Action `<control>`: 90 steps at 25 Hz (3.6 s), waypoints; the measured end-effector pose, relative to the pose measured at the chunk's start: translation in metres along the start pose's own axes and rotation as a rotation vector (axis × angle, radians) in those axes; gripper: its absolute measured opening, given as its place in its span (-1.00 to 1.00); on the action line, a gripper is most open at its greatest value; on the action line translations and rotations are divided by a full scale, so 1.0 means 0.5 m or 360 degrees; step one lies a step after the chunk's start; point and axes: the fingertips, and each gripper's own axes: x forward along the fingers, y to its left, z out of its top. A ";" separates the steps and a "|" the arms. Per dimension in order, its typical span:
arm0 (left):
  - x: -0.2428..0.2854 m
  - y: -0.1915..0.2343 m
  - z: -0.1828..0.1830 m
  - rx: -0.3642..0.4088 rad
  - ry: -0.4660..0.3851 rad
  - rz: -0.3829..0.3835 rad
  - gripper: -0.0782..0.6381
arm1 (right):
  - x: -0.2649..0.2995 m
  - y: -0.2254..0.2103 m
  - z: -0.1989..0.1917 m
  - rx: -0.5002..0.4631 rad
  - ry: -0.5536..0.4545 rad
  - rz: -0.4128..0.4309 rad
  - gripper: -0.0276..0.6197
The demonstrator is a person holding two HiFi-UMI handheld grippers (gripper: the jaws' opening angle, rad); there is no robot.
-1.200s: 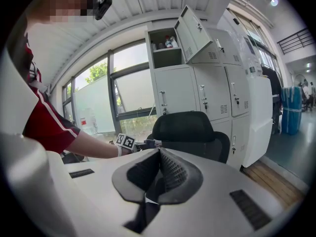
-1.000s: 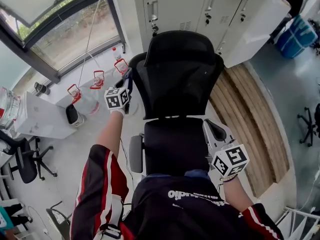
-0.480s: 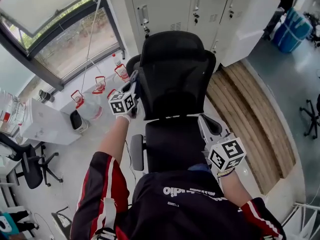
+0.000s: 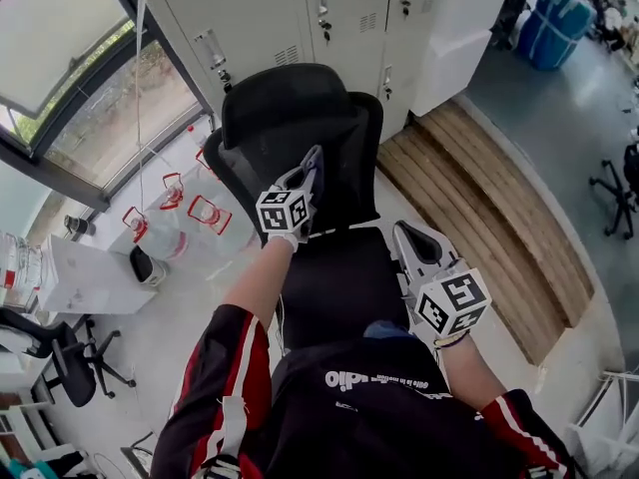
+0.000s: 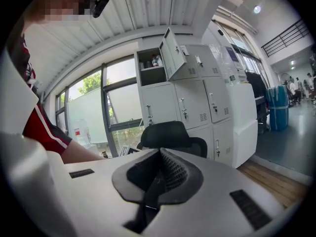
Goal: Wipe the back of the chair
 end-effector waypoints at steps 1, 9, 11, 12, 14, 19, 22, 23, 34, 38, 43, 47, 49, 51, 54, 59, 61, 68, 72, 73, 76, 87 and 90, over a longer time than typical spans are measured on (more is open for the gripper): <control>0.032 -0.028 -0.007 -0.0005 0.0009 -0.0031 -0.62 | -0.008 -0.023 0.000 0.0004 0.0003 -0.0021 -0.87; 0.236 -0.180 -0.109 -0.0038 0.0117 -0.0189 -0.62 | -0.061 -0.192 -0.022 0.0031 0.0036 -0.0193 -0.87; 0.276 -0.199 -0.134 -0.0056 0.0143 -0.0206 -0.62 | -0.071 -0.223 -0.030 0.0045 0.0051 -0.0228 -0.87; 0.294 -0.204 -0.146 -0.0072 0.0152 -0.0208 -0.62 | -0.076 -0.236 -0.035 0.0050 0.0059 -0.0243 -0.87; 0.327 -0.209 -0.168 -0.0106 0.0164 -0.0205 -0.62 | -0.085 -0.259 -0.045 0.0059 0.0077 -0.0274 -0.87; 0.383 -0.189 -0.217 -0.0149 0.0200 -0.0160 -0.62 | -0.095 -0.307 -0.061 0.0067 0.0119 -0.0335 -0.87; 0.389 -0.165 -0.228 -0.0190 0.0191 -0.0124 -0.62 | -0.091 -0.318 -0.065 0.0063 0.0145 -0.0342 -0.87; 0.388 -0.157 -0.229 -0.0197 0.0186 -0.0114 -0.62 | -0.087 -0.318 -0.065 0.0061 0.0151 -0.0338 -0.87; 0.296 -0.025 -0.218 -0.0221 0.0141 0.0052 -0.62 | -0.031 -0.241 -0.062 0.0019 0.0178 -0.0209 -0.87; 0.232 0.037 -0.216 -0.0233 0.0120 0.0129 -0.62 | -0.007 -0.192 -0.066 0.0001 0.0185 -0.0152 -0.87; 0.133 0.131 -0.220 -0.0246 0.0118 0.0249 -0.62 | 0.030 -0.121 -0.069 -0.0015 0.0194 -0.0080 -0.87; 0.042 0.223 -0.219 -0.0249 0.0107 0.0365 -0.62 | 0.056 -0.061 -0.073 -0.0030 0.0202 -0.0017 -0.87; -0.005 0.267 -0.219 -0.0230 0.0111 0.0422 -0.62 | 0.068 -0.033 -0.075 -0.0043 0.0207 0.0011 -0.87; -0.051 0.307 -0.220 -0.0214 0.0118 0.0474 -0.62 | 0.078 -0.003 -0.079 -0.0051 0.0215 0.0035 -0.87; -0.112 0.361 -0.218 -0.0210 0.0114 0.0545 -0.62 | 0.094 0.039 -0.087 -0.0059 0.0233 0.0073 -0.87; -0.196 0.439 -0.212 -0.0236 0.0084 0.0648 -0.62 | 0.121 0.098 -0.096 -0.0078 0.0255 0.0121 -0.87; -0.229 0.461 -0.206 -0.0239 0.0079 0.0678 -0.62 | 0.131 0.121 -0.097 -0.0085 0.0259 0.0136 -0.87; -0.329 0.502 -0.173 -0.0224 0.0033 0.0710 -0.62 | 0.157 0.202 -0.083 -0.0096 0.0219 0.0187 -0.87; -0.363 0.496 -0.163 -0.0241 -0.0002 0.0697 -0.62 | 0.149 0.234 -0.075 -0.0092 0.0191 0.0212 -0.87; -0.363 0.488 -0.161 -0.0247 -0.0013 0.0689 -0.62 | 0.145 0.235 -0.073 -0.0092 0.0188 0.0214 -0.87; -0.338 0.440 -0.161 -0.0262 -0.0033 0.0637 -0.62 | 0.124 0.218 -0.070 -0.0084 0.0176 0.0196 -0.87; -0.104 0.173 -0.244 -0.0295 0.0077 0.0318 -0.62 | 0.052 0.067 -0.079 -0.0003 0.0154 0.0088 -0.87; -0.014 0.091 -0.281 -0.0307 0.0119 0.0212 -0.62 | 0.029 0.002 -0.096 0.0013 0.0170 0.0025 -0.87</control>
